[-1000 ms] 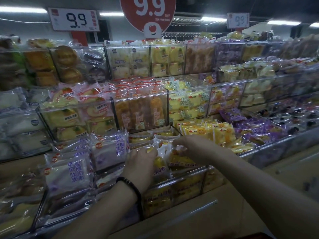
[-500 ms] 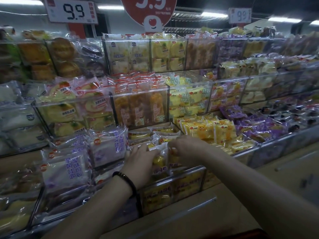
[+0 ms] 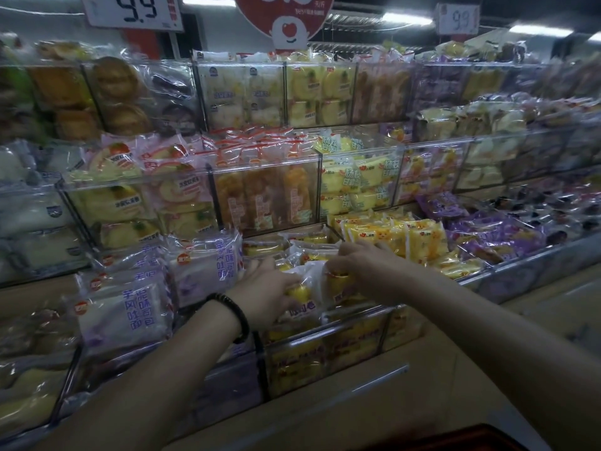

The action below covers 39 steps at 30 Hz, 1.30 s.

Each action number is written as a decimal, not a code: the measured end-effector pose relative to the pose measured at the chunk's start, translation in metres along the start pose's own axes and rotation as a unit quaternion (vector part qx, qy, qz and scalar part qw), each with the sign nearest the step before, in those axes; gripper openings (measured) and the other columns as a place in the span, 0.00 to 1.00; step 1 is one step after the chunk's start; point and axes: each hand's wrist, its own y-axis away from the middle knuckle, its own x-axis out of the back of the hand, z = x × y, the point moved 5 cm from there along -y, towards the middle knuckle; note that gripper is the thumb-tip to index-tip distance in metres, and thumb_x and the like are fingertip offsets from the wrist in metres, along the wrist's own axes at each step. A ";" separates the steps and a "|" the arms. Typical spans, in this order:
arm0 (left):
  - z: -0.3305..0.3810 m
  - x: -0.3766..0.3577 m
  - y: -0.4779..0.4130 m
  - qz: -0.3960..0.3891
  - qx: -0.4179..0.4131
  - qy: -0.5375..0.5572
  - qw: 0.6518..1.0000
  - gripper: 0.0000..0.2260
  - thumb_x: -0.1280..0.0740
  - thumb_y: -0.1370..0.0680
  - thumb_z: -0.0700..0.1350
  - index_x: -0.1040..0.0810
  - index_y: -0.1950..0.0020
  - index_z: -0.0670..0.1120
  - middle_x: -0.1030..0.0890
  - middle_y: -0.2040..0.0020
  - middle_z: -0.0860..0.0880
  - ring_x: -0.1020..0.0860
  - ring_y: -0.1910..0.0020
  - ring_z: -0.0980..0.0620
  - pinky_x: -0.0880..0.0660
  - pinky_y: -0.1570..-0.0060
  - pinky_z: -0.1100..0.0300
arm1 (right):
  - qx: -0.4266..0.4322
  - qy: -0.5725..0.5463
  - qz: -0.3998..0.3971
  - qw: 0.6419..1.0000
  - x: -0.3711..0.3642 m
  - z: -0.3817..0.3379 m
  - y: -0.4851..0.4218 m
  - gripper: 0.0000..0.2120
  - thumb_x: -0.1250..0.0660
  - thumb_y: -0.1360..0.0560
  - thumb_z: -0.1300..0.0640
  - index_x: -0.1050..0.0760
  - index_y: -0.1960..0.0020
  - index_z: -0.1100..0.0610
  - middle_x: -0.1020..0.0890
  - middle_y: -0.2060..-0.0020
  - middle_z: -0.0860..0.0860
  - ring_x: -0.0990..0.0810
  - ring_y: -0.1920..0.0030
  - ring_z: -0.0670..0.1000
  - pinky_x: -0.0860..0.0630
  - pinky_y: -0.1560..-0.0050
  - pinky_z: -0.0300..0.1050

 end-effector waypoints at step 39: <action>0.030 -0.018 0.035 0.234 0.009 0.003 0.972 0.21 0.31 0.19 0.53 0.32 0.28 0.65 0.29 0.35 0.57 0.32 0.33 0.52 0.33 0.32 0.51 | -0.084 -0.078 0.135 0.984 -0.026 -0.017 0.054 0.30 0.30 0.21 0.50 0.35 0.21 0.42 0.30 0.28 0.45 0.34 0.28 0.48 0.27 0.30 0.47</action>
